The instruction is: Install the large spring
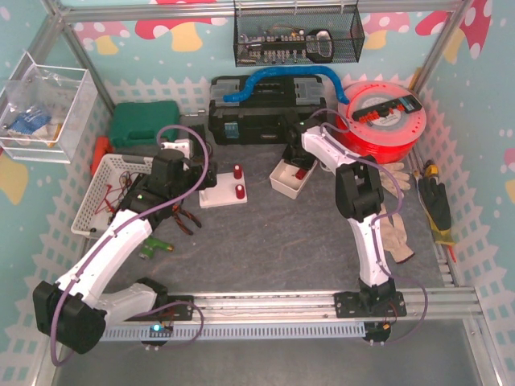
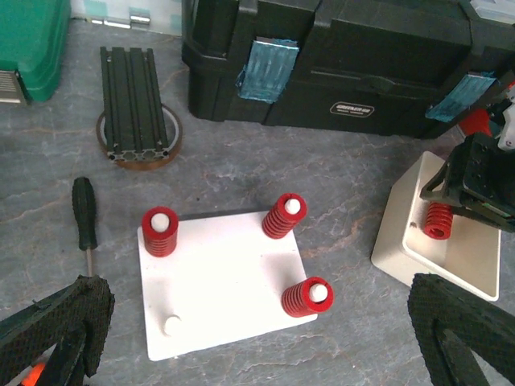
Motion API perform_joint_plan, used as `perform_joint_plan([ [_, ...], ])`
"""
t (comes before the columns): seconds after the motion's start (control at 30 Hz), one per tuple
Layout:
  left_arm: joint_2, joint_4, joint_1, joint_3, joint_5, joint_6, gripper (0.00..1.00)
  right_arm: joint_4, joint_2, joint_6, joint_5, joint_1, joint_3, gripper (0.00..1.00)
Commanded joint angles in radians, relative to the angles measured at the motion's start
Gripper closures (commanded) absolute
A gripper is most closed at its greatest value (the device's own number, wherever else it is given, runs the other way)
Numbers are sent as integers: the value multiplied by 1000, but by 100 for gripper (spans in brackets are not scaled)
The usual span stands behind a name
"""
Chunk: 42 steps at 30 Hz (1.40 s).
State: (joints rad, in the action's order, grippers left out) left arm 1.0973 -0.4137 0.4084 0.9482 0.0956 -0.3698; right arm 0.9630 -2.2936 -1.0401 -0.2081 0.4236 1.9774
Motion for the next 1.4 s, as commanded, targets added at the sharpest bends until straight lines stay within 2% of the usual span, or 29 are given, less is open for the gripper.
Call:
perform_joint_plan([
  [0.0,-3,7,4,5,21,13,1,-26,-14,51,-24,-6,62,54],
  [0.1,1,7,4,6,22,13,1,17,-7,39,-46,-8,84,53],
  [0.2,1,7,4,7,24,13,1,52,23,-24,-13,-5,36,52],
  [0.33,2,9,4,6,31,13,1,-11,72,-60,29,-5,-82,52],
  [0.8,0,7,4,2,20,18,1,-68,4,-33,35,-6,-121,63],
  [0.97,6,7,4,3,19,16,1,-110,12,-18,35,-6,-156,63],
  [1.37,25,-2,3,24,-4,0,1,-226,111,70,32,-6,-254,83],
])
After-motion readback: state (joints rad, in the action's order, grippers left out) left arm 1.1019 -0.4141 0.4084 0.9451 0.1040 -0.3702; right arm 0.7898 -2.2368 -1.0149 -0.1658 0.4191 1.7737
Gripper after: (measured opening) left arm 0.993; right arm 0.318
